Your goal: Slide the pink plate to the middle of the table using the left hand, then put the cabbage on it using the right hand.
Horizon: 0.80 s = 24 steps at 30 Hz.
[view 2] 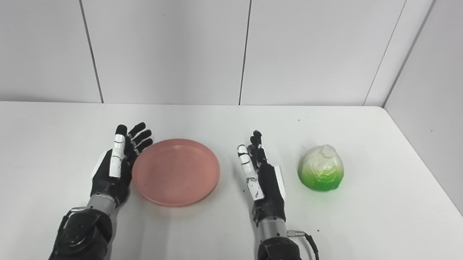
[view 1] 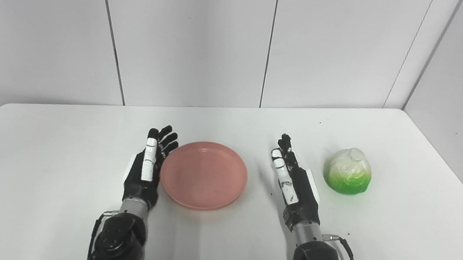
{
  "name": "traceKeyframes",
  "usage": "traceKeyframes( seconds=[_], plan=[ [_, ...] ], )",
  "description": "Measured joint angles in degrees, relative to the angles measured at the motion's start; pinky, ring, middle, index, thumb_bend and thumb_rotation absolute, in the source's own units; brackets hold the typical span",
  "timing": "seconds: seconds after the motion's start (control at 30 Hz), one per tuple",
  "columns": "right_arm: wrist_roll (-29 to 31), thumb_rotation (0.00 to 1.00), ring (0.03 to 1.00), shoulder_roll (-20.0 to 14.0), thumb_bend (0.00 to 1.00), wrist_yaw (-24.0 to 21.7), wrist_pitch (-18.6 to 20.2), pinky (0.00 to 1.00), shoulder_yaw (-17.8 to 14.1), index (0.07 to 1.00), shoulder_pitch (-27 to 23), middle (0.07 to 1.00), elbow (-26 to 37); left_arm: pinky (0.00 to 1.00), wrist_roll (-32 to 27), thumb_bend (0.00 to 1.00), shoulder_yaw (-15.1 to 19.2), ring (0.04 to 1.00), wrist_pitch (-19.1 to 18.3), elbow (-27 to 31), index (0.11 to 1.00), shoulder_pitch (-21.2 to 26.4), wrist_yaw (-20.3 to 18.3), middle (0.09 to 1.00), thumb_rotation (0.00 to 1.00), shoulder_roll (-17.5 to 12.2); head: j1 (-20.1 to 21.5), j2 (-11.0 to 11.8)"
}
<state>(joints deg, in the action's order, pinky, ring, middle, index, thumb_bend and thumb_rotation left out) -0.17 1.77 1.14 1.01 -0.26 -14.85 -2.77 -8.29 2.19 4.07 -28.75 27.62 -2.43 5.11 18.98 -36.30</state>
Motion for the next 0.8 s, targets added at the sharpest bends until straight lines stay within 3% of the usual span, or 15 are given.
traceKeyframes(
  seconds=[0.1, 0.13, 0.23, 0.27, 0.37, 0.53, 0.8],
  plan=[
    [-5.6, 0.79, 0.968, -1.4, 0.65, 1.4, 1.2, 0.96, 0.7, 0.976, -0.3, 0.967, 4.4, 0.89, -0.1, 0.76, 0.0, 0.887, 1.2, -1.0, 0.83, 0.2, -0.5, 0.868, 0.98, -0.1, 0.1, 0.2],
    [-7.7, 0.79, 0.931, -1.9, 0.65, 1.9, 2.2, 0.87, 0.8, 0.968, -0.9, 0.936, 6.0, 0.9, -0.1, 0.75, 0.1, 0.89, 1.5, -1.3, 0.831, 0.3, -0.7, 0.869, 0.98, -0.1, 0.2, 0.4],
    [-15.7, 0.73, 0.895, -6.8, 0.67, 0.2, 10.8, 0.83, 2.0, 0.933, -3.2, 0.901, 12.5, 0.89, -0.7, 0.74, 0.4, 0.885, 1.7, -2.4, 0.828, 0.9, -1.0, 0.863, 0.97, -0.1, 0.6, 0.4],
    [-17.5, 0.56, 0.856, -9.0, 0.66, -1.0, 13.6, 0.79, 2.2, 0.878, -4.2, 0.878, 14.5, 0.89, -1.0, 0.74, 0.5, 0.886, 1.8, -2.4, 0.831, 0.9, -1.1, 0.867, 0.98, -0.2, 1.3, 0.3],
    [-20.4, 0.34, 0.797, -14.4, 0.7, -4.2, 20.6, 0.72, 1.6, 0.828, -7.2, 0.847, 18.4, 0.89, -1.1, 0.75, 0.5, 0.886, 2.9, -3.0, 0.831, 0.9, -1.2, 0.87, 0.98, -0.4, 1.8, 0.2],
    [-24.2, 0.34, 0.827, -24.1, 0.78, -10.9, 25.3, 0.73, 2.6, 0.849, -9.9, 0.858, 18.9, 0.9, -1.3, 0.76, 0.5, 0.894, 3.5, -4.0, 0.844, 1.3, -2.4, 0.876, 0.97, -0.4, 2.1, -0.2],
    [-29.3, 0.37, 0.906, -35.4, 0.93, -21.6, 25.9, 0.77, 3.5, 0.875, -12.6, 0.925, 16.8, 0.89, -1.3, 0.78, 1.2, 0.878, 5.8, -6.5, 0.822, 2.5, -2.5, 0.859, 0.96, -0.5, 4.5, 0.2]
  ],
)
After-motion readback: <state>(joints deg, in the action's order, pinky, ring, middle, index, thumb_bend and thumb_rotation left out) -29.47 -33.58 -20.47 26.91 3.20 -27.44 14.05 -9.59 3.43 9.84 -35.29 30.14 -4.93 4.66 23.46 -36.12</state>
